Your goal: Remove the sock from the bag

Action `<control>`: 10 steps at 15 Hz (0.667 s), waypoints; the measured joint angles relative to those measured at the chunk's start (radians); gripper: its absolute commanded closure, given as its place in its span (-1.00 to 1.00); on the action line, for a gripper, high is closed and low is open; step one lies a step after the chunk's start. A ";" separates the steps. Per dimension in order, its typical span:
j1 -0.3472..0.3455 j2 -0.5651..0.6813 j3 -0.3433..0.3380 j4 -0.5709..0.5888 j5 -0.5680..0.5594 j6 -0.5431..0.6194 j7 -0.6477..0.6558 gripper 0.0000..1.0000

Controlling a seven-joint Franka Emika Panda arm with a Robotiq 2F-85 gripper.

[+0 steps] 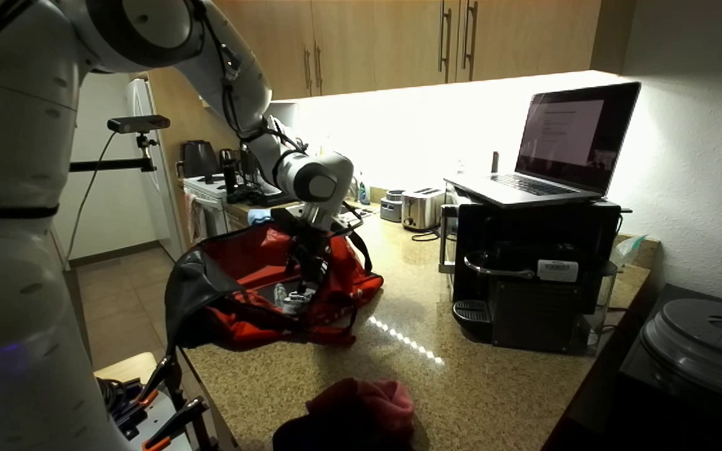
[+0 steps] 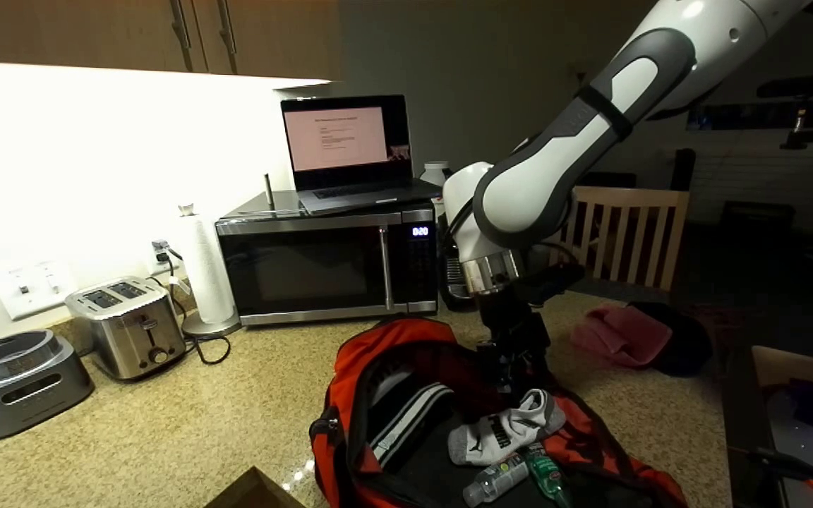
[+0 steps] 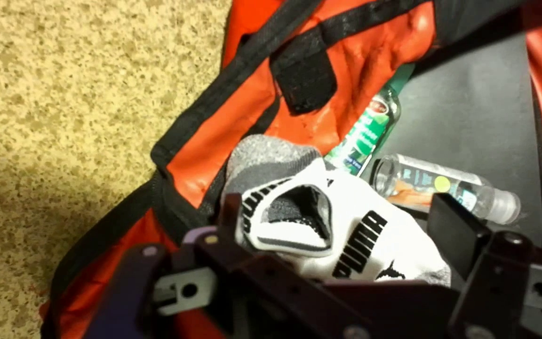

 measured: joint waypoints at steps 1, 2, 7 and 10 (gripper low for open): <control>0.004 -0.008 0.002 0.001 0.000 -0.012 0.009 -1.00; 0.005 -0.016 0.005 0.001 0.000 -0.021 0.011 -1.00; 0.005 -0.026 0.019 -0.001 0.000 -0.029 -0.005 -1.00; 0.005 -0.023 0.020 -0.005 0.000 -0.029 -0.049 -1.00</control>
